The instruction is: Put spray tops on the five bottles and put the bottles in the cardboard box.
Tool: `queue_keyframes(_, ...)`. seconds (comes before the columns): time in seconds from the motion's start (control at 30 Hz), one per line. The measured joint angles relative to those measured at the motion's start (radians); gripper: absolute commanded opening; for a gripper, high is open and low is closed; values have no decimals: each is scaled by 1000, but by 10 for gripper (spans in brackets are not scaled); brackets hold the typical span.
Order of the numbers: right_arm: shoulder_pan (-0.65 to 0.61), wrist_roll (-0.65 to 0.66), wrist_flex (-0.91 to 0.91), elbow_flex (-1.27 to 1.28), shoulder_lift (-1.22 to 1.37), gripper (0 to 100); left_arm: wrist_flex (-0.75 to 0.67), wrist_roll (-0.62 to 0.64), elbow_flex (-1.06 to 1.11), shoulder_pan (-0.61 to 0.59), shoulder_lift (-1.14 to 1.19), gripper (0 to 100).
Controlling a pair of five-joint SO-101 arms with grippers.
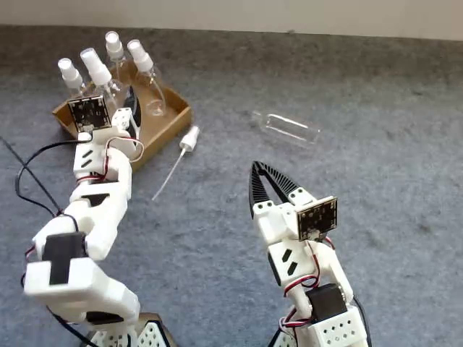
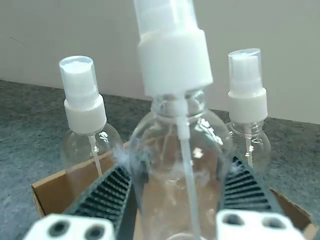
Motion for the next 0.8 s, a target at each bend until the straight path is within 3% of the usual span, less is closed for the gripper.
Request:
queue_keyframes(0.2, 0, 0, 3, 0, 0, 5, -54, -68, -98, 0, 153, 35)
queue_keyframes(0.5, -9, 0, 35, 0, 0, 5, -267, -81, -144, 0, 338, 35)
queue_keyframes(0.8, -17, 0, 37, 0, 0, 5, -279, -81, -253, 0, 470, 39)
